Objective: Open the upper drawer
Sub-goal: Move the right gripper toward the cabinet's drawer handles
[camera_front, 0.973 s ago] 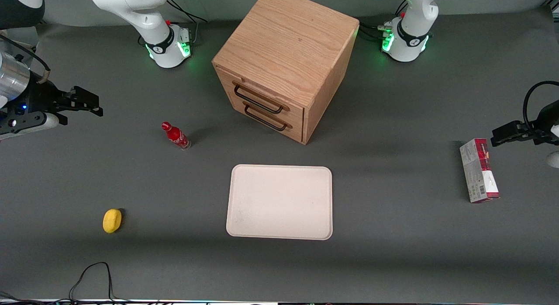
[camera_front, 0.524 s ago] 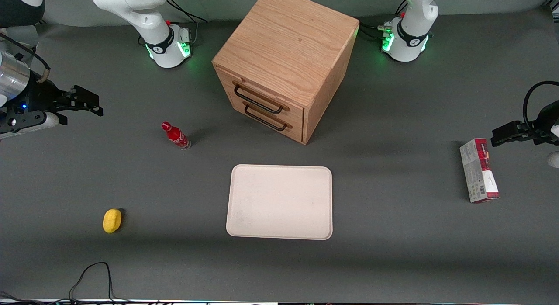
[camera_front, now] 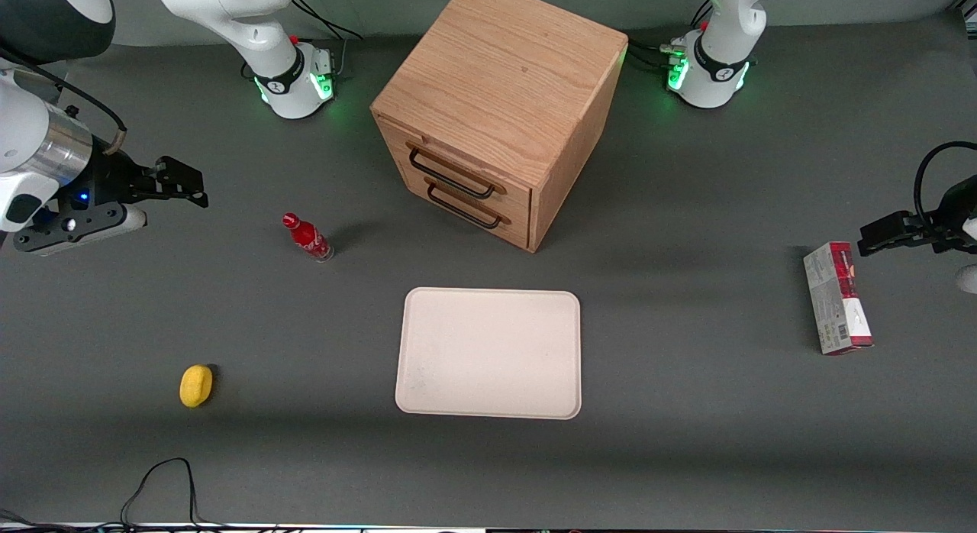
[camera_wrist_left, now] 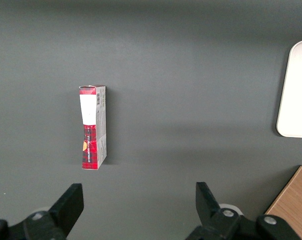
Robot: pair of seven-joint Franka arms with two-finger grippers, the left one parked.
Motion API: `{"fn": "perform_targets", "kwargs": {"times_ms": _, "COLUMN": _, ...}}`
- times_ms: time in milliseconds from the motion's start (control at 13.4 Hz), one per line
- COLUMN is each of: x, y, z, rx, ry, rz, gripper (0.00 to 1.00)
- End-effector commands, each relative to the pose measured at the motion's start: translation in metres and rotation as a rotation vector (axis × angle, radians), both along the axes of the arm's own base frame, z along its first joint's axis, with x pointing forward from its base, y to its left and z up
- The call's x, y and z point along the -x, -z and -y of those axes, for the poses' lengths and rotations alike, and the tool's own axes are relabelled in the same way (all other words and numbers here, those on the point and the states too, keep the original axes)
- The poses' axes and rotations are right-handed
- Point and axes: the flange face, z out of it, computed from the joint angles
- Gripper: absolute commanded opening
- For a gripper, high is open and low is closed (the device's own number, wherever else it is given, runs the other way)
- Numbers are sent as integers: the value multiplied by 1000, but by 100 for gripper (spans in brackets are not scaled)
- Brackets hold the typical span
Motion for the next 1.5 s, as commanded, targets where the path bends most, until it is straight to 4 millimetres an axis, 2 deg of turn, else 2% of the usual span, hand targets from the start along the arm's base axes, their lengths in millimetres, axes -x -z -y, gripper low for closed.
{"fn": "perform_targets", "kwargs": {"times_ms": 0, "x": -6, "y": -3, "z": -25, "rx": 7, "ry": 10, "rz": -6, "gripper": 100}}
{"fn": "perform_targets", "kwargs": {"times_ms": 75, "x": -5, "y": -7, "z": -40, "rx": 1, "ry": -17, "rz": 4, "gripper": 100}}
{"fn": "perform_targets", "kwargs": {"times_ms": 225, "x": -5, "y": -3, "z": -51, "rx": -8, "ry": -29, "rz": -21, "gripper": 100}}
{"fn": "perform_targets", "kwargs": {"times_ms": 524, "x": 0, "y": 9, "z": -95, "rx": -23, "ry": -114, "rz": -44, "gripper": 100}}
{"fn": "perform_targets", "kwargs": {"times_ms": 674, "x": 6, "y": 7, "z": -115, "rx": -22, "ry": -139, "rz": -41, "gripper": 100}}
{"fn": "perform_targets", "kwargs": {"times_ms": 824, "x": 5, "y": 12, "z": -124, "rx": -31, "ry": -161, "rz": -50, "gripper": 100}}
{"fn": "perform_targets", "kwargs": {"times_ms": 1048, "x": -1, "y": 32, "z": -136, "rx": -92, "ry": -171, "rz": -99, "gripper": 100}}
{"fn": "perform_targets", "kwargs": {"times_ms": 1198, "x": 4, "y": 39, "z": -161, "rx": -93, "ry": -213, "rz": -101, "gripper": 100}}
{"fn": "perform_targets", "kwargs": {"times_ms": 1422, "x": 1, "y": 50, "z": -171, "rx": -93, "ry": -231, "rz": -105, "gripper": 100}}
